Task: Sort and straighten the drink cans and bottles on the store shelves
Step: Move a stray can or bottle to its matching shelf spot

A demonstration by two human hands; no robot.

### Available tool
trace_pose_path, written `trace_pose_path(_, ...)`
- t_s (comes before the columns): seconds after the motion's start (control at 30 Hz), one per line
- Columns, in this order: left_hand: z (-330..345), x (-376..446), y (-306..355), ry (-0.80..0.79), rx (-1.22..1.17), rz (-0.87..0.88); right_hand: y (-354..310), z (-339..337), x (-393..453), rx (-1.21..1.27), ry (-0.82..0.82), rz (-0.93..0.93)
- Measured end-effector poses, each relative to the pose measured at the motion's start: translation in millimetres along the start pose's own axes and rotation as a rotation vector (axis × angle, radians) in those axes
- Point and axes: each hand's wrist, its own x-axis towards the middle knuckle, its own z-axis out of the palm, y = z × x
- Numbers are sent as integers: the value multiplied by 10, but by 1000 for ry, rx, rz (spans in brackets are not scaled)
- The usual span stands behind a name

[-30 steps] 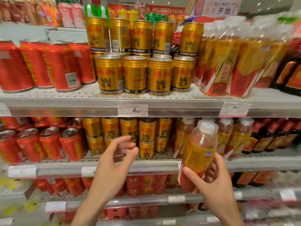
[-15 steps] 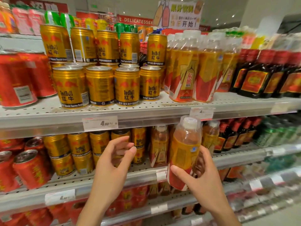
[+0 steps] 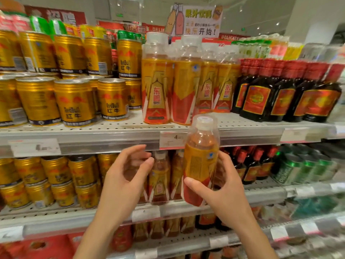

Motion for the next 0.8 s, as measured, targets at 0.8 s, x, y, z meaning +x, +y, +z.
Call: trace_pose_path(0.8, 372, 914, 565, 181, 519, 215, -562, -833, 1363, -96, 122, -339)
